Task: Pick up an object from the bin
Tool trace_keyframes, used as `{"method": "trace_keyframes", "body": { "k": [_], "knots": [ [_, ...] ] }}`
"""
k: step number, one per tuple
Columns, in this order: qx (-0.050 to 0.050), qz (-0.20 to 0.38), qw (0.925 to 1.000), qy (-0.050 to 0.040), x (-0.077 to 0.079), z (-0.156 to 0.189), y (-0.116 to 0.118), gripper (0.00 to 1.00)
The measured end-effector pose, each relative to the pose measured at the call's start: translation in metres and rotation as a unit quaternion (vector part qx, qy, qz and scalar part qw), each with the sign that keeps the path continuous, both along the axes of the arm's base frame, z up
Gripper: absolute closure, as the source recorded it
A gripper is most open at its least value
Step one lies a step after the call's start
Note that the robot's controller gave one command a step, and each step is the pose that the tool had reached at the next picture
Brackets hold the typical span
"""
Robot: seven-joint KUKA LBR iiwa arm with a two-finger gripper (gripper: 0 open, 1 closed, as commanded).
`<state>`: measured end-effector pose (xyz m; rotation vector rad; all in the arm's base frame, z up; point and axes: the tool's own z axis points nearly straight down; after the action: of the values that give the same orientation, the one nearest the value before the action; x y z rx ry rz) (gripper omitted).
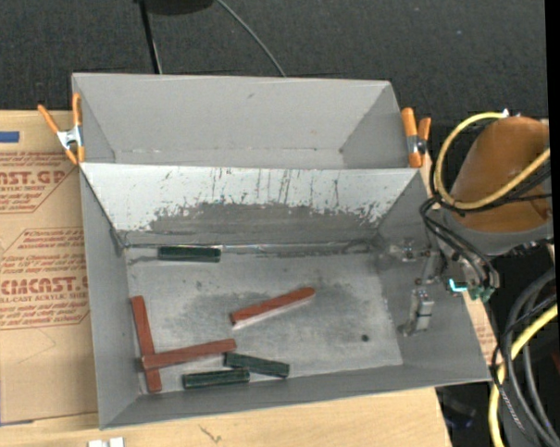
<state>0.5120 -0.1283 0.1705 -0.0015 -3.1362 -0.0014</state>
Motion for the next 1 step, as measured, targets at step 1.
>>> {"method": "trace_keyframes", "body": {
  "k": [1],
  "knots": [
    [-0.001,0.001,1.0000,-0.0032,0.0018,0.0029,0.0003,0.00]
  ]
}}
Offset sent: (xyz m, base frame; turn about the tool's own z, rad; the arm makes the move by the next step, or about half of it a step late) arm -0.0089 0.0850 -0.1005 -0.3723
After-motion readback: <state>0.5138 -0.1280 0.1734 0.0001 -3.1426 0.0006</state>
